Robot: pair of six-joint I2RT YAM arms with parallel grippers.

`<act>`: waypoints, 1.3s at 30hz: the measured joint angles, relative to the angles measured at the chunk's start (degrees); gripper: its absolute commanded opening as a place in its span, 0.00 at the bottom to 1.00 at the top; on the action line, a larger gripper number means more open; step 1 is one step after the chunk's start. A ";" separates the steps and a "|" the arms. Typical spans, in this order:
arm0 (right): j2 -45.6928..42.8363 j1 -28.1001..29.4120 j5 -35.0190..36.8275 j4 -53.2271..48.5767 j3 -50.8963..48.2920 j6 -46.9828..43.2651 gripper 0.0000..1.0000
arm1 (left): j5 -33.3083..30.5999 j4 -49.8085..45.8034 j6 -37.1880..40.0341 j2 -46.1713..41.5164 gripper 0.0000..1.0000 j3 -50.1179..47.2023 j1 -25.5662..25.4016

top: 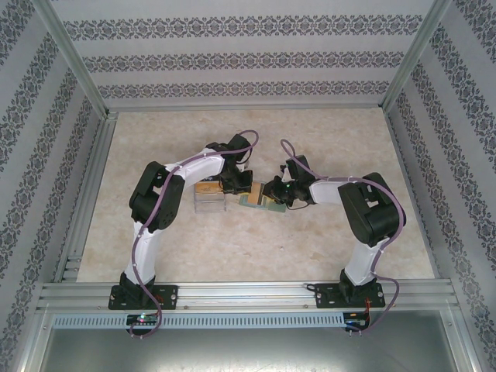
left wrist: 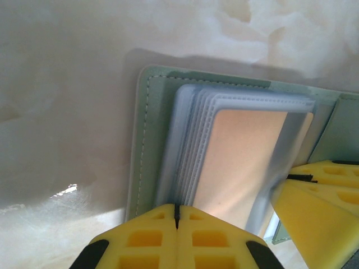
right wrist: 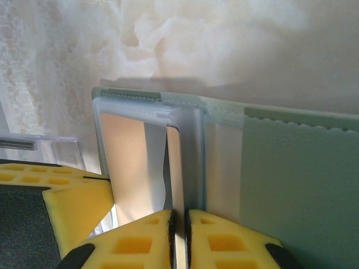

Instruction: Take the credit cards out of the card holder

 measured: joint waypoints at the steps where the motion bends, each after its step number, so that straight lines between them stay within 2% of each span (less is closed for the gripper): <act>1: 0.02 0.00 -0.02 0.15 -0.04 0.26 0.04 | -0.13 -0.09 0.00 0.00 0.03 0.00 0.00; 2: 0.04 -0.13 -0.17 0.35 -0.09 0.39 0.00 | -0.26 -0.17 0.00 0.00 0.03 0.00 0.00; 18: -2.08 -4.11 -2.12 3.17 -4.55 -0.15 0.00 | -0.79 -0.37 0.00 0.00 0.01 0.00 -0.02; 19: -2.08 -4.11 -2.19 3.13 -4.55 -0.15 0.09 | -0.76 -0.37 0.00 0.00 0.01 0.00 -0.02; 20: -2.08 -4.11 -2.32 3.13 -4.55 -0.15 0.21 | -0.76 -0.37 0.00 0.00 0.01 0.00 -0.02; 23: -2.27 -4.07 -2.95 3.67 -4.26 -0.46 0.33 | -0.74 -0.48 0.00 0.09 0.01 0.04 -0.02; 27: -2.27 -3.78 -3.43 4.00 -4.00 -0.55 0.34 | -0.76 -0.76 0.00 0.17 0.01 0.26 -0.02; 29: -2.23 -3.52 -3.39 3.98 -3.91 -0.55 0.33 | -0.76 -0.79 0.00 0.17 0.01 0.26 -0.02; 33: -1.40 -3.19 -2.97 4.26 -3.67 -0.35 0.20 | -0.81 -1.03 0.00 0.17 0.01 0.26 -0.02; 38: -0.70 -3.21 -2.99 4.46 -3.69 0.00 0.00 | -0.79 -1.11 0.09 0.17 0.01 0.37 -0.02; 39: -0.76 -3.23 -3.04 4.57 -3.69 0.00 0.00 | -0.81 -1.16 0.13 0.17 0.01 0.37 -0.02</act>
